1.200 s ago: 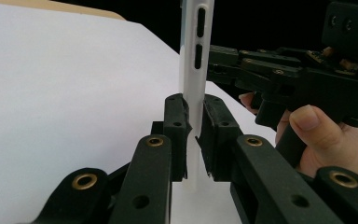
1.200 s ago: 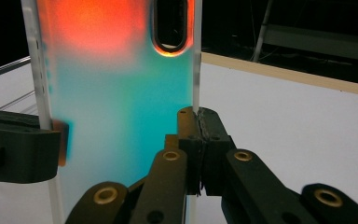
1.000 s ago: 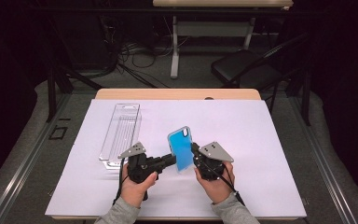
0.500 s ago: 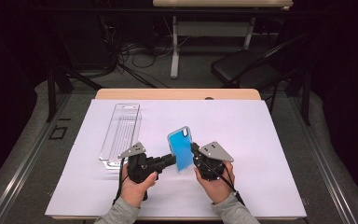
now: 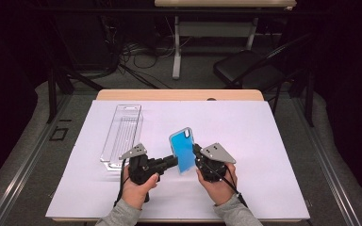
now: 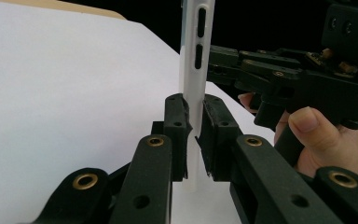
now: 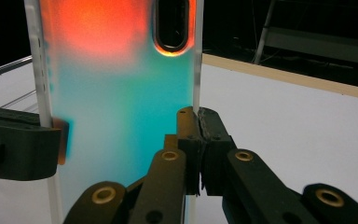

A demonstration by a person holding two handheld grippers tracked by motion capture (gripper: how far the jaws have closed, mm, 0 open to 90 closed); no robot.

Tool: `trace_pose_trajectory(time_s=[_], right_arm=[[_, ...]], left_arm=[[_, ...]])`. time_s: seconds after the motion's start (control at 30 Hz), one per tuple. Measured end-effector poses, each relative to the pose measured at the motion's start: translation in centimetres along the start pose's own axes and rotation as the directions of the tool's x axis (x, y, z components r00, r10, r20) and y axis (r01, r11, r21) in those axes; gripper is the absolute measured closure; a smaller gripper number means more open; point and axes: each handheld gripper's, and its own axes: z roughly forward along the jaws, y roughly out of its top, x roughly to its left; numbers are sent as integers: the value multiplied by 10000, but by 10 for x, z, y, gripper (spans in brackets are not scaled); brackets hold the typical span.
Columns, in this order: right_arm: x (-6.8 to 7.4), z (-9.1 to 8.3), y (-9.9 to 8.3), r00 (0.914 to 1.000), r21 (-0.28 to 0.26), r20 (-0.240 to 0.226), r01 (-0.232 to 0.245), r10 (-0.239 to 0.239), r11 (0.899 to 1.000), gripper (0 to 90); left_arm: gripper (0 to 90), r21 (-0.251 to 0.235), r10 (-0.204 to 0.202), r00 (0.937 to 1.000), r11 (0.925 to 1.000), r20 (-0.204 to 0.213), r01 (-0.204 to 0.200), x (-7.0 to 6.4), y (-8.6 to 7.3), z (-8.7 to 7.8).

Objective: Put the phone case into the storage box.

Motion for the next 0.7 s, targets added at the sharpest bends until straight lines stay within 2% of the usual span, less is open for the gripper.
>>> trace_pose_trajectory(time_s=[0.27, 0.43, 0.7], right_arm=[[0, 0, 0, 10000, -7, -34, 42, -42, 10000, 865], [-1, 0, 0, 10000, -81, -79, 10, -10, 10000, 819], [-2, 0, 0, 9999, -158, -104, -50, 49, 9999, 810]], left_arm=[[815, 11, -32, 10000, 10000, 27, 32, 1, 0, -1], [816, 38, -61, 10000, 10000, 18, 61, 2, 0, 0], [817, 35, -105, 9999, 9999, 43, 105, 3, 0, 0]])
